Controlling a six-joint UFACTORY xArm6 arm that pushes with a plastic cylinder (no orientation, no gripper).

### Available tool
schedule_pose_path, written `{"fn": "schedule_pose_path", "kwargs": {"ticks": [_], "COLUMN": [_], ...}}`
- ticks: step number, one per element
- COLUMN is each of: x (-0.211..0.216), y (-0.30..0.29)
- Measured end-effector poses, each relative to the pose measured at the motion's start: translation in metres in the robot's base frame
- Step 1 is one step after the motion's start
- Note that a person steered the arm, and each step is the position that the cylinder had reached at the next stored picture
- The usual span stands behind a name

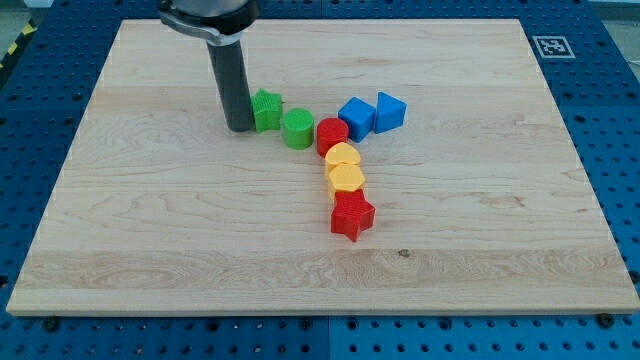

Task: Push the blue triangle to the top right of the blue cube

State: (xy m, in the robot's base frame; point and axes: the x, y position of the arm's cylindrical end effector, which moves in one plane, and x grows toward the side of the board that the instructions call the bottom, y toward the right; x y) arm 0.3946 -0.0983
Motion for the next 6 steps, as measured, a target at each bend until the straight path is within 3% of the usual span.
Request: {"fn": "schedule_pose_path", "kwargs": {"ticks": [4,6], "x": [0.001,0.08], "y": [0.012,0.044]}}
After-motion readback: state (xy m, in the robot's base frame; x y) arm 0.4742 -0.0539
